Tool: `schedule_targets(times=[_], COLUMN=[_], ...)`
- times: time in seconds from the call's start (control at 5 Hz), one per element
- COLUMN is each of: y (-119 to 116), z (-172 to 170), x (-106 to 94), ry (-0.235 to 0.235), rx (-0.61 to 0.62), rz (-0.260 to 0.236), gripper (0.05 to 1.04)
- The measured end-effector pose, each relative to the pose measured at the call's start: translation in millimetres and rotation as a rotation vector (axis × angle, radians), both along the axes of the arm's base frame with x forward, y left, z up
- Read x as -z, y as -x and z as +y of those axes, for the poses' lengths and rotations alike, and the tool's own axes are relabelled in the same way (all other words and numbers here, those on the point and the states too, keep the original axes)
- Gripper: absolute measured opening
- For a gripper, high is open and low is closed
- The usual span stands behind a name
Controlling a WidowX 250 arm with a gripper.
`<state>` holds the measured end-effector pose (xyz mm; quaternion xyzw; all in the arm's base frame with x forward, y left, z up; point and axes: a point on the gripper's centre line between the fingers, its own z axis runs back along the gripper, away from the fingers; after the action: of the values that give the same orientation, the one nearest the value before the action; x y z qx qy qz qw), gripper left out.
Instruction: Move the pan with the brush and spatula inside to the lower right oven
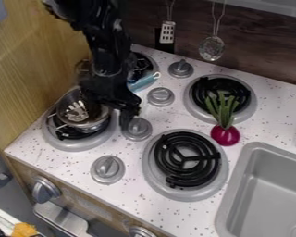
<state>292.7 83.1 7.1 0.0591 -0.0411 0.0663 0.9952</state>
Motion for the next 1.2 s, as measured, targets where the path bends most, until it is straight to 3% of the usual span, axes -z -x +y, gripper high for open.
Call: schedule_targets(times=[0.4,0.8,1.0,1.2], y=[-2.3,-2.8,-2.1,-0.8], z=[2.8,6.3,5.1,2.9], x=[5.3,8.3,9.4,8.8], ry=[-0.014,-0.042,-0.053,-0.071], rx=[-0.002,0.012,0.021,0.044], rz=[-0.001,-0.01,-0.018,-0.037], gripper=[0.953,0.362,0.185,0.135])
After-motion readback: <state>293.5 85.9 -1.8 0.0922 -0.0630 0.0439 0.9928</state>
